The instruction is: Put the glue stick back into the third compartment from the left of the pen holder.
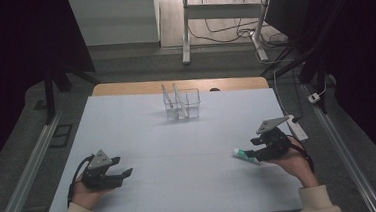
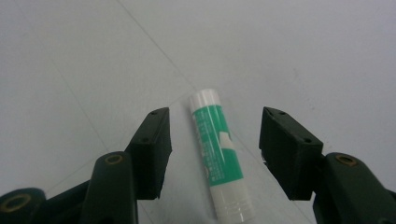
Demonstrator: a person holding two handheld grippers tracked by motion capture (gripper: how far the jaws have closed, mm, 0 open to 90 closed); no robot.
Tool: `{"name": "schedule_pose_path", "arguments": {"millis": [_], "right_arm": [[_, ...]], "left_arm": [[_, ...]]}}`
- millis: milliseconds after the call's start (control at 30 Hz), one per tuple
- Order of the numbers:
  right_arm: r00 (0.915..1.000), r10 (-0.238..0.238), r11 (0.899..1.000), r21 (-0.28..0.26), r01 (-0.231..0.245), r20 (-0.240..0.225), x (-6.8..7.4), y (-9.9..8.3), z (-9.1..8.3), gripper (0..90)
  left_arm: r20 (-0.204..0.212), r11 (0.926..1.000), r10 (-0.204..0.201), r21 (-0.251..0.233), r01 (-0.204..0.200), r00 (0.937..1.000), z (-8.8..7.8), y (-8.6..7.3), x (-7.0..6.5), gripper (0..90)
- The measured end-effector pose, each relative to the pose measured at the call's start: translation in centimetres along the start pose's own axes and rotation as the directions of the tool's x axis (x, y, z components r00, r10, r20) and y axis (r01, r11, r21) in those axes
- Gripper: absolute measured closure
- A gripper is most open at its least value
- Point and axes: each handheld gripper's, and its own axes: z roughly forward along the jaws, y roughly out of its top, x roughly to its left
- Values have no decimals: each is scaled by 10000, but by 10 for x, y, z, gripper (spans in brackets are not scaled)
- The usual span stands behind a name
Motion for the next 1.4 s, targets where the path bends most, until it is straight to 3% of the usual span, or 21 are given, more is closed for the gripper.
{"name": "schedule_pose_path", "arguments": {"millis": [367, 700, 967, 1167, 1300, 1400], "right_arm": [[10000, -71, 9959, 905, 75, -55, 2, -6, 10, 421], [9996, -242, 9831, 1819, 211, 148, 2, -12, 24, 387], [9991, -255, 9721, 2339, 169, 340, -5, -20, 33, 523], [9979, -606, 9657, 2540, 532, 213, -4, -22, 36, 642], [9969, -766, 9645, 2549, 694, 185, -4, -21, 35, 649], [9967, -806, 9697, 2324, 754, 129, -2, -18, 33, 650]], "left_arm": [[3, 10000, 7, 8, -7, 10000, 0, 0, 0, 335], [10, 10000, 18, 15, -18, 10000, 0, 0, 0, 335], [15, 10000, 4, 19, -4, 10000, 1, 0, 0, 336], [19, 10000, 11, 26, -11, 10000, 0, 0, 0, 335], [12, 10000, 33, 22, -33, 10000, 0, 0, 0, 336], [-8, 10000, 24, 8, -24, 10000, 0, 0, 0, 336]]}}
